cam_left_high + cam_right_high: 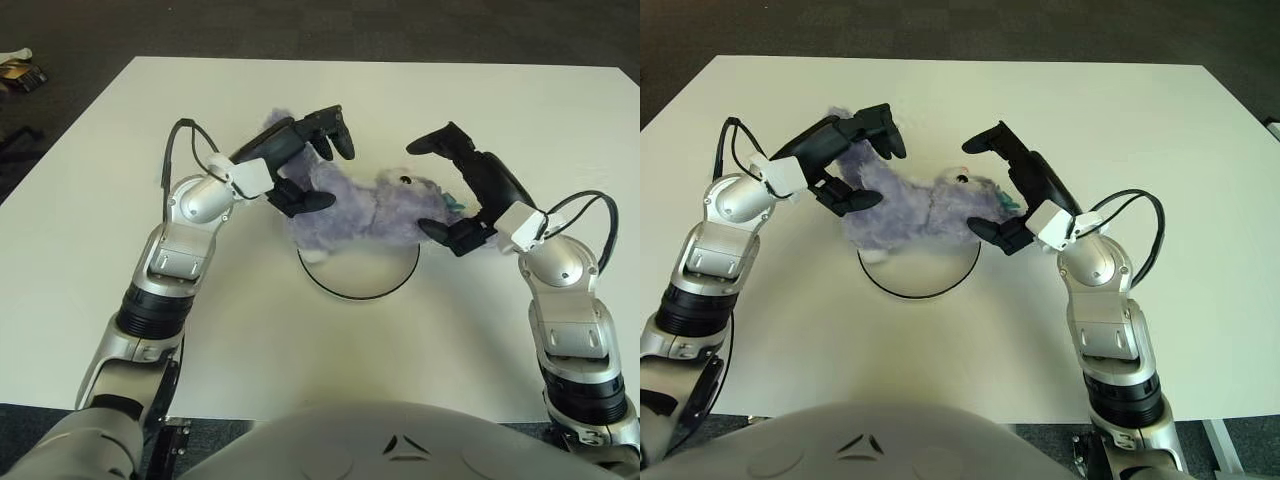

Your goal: Put the doll into the plate.

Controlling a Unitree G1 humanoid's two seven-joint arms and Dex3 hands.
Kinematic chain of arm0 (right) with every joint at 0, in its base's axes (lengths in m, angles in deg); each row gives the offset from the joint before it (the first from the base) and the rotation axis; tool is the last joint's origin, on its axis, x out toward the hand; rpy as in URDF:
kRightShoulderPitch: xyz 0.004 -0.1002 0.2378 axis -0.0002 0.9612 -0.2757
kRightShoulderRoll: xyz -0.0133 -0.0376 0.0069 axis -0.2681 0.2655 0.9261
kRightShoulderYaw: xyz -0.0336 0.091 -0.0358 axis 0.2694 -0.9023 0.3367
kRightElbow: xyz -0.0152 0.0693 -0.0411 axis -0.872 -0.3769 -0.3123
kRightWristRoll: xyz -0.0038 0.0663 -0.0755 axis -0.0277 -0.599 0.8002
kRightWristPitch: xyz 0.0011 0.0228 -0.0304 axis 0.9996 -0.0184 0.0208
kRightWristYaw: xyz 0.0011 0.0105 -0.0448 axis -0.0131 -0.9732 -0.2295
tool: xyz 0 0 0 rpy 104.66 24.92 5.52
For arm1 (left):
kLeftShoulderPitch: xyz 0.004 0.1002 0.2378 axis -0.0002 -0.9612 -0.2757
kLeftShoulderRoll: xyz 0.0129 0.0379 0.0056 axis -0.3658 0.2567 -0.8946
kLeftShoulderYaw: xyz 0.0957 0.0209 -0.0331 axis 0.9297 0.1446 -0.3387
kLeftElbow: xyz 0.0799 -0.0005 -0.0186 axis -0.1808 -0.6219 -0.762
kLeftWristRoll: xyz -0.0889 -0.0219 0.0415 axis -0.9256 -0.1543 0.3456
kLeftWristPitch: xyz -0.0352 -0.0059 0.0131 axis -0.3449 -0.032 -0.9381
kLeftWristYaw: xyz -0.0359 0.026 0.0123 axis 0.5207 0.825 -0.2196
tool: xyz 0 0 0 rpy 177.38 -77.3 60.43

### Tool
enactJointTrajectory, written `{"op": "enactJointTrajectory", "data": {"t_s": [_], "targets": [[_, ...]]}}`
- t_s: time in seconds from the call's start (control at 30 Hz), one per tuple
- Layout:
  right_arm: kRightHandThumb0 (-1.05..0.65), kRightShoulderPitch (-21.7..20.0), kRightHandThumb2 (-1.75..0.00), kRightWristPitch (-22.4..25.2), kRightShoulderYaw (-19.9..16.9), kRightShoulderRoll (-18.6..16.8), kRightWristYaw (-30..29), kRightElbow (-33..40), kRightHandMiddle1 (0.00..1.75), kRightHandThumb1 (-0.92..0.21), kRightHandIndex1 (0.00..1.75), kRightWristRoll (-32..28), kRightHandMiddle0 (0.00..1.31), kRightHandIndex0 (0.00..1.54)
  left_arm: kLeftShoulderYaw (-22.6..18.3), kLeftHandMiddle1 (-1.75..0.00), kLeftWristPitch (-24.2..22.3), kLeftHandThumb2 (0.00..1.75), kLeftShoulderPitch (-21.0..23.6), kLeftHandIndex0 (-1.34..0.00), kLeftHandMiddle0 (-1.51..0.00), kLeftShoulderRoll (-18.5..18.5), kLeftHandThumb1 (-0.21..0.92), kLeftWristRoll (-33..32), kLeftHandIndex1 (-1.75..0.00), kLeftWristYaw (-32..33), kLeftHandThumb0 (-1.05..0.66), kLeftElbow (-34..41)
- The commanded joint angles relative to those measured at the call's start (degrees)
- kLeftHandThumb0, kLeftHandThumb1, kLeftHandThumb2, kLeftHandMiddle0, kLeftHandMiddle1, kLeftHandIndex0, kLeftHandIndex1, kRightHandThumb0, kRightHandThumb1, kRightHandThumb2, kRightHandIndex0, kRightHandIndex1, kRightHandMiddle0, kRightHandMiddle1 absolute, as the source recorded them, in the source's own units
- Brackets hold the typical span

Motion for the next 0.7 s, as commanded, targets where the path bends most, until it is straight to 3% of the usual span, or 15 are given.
{"op": "enactJointTrajectory", "data": {"t_s": [0.0,0.13,0.3,0.4,0.67], "targets": [[0.14,-1.4,-1.41,2.4,-1.1,1.8,1.7,2.6,0.96,-0.11,0.26,-0.4,0.00,0.00,-1.1,-1.01,1.7,1.02,0.1,-0.01,-0.17,0.0,0.23,-2.0,-1.34,-0.5,-0.57,-1.6],[0.07,-0.8,-1.37,3.5,-2.1,3.3,2.2,4.4,0.95,-0.11,0.27,0.0,0.00,0.01,-1.7,-0.90,2.5,1.02,0.0,0.00,-0.18,-0.3,0.22,-4.0,-1.29,-1.1,-0.57,-2.6],[-0.25,1.2,-1.20,2.3,-4.2,4.8,1.7,5.5,0.96,-0.12,0.31,0.2,0.00,0.04,-2.6,-0.81,1.5,1.03,-0.1,0.00,-0.20,-0.4,0.20,-6.6,-1.24,-1.9,-0.57,-3.0],[-0.35,1.9,-1.14,0.9,-5.6,5.0,0.8,5.0,0.97,-0.13,0.33,-0.2,0.00,0.06,-3.3,-0.79,1.7,1.03,-0.1,0.00,-0.21,-0.5,0.19,-7.3,-1.23,-1.9,-0.57,-3.5],[-0.42,1.1,-1.09,-2.3,-9.5,5.7,1.7,2.2,0.97,-0.11,0.36,-3.5,0.00,0.09,-5.7,-0.74,0.8,1.03,1.1,-0.01,-0.19,-0.9,0.16,-10.2,-1.22,-2.5,-0.58,-5.4]]}}
